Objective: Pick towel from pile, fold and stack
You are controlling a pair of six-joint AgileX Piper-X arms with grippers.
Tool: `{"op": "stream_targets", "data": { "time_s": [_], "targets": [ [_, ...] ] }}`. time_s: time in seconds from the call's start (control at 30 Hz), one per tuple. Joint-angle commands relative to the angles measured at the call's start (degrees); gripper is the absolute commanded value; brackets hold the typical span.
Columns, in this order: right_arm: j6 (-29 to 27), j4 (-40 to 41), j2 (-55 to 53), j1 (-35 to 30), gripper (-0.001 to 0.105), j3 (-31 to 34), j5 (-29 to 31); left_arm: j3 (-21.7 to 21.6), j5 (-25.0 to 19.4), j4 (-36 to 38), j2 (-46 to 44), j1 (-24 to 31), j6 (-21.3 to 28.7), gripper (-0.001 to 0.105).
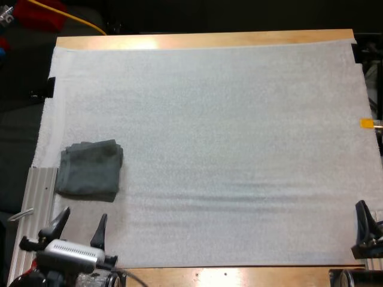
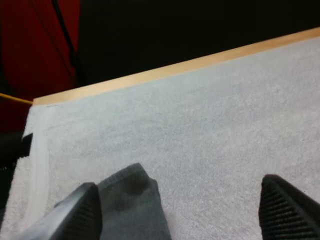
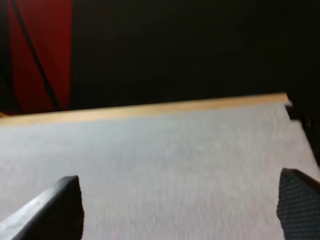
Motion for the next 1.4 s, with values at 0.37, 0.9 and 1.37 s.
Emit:
{"op": "stream_targets", "data": {
  "time_s": [0.37,0.9,1.37],
  "targets": [
    [-0.61,-4.65,-2.29,-0.33,0.077,10.36,-0.28,9.99,0.27,-6.58,-7.85,0.05,0.01,0.063],
    [0.07,-3.82,-2.22,-0.33,0.077,14.30,-0.28,12.25,0.27,-7.27,-7.85,0.05,-0.10,0.063],
    [0.07,-3.82,-2.22,-0.33,0.077,14.30,-0.28,12.25,0.27,-7.27,-7.85,0.05,-0.10,0.063]
  ]
}}
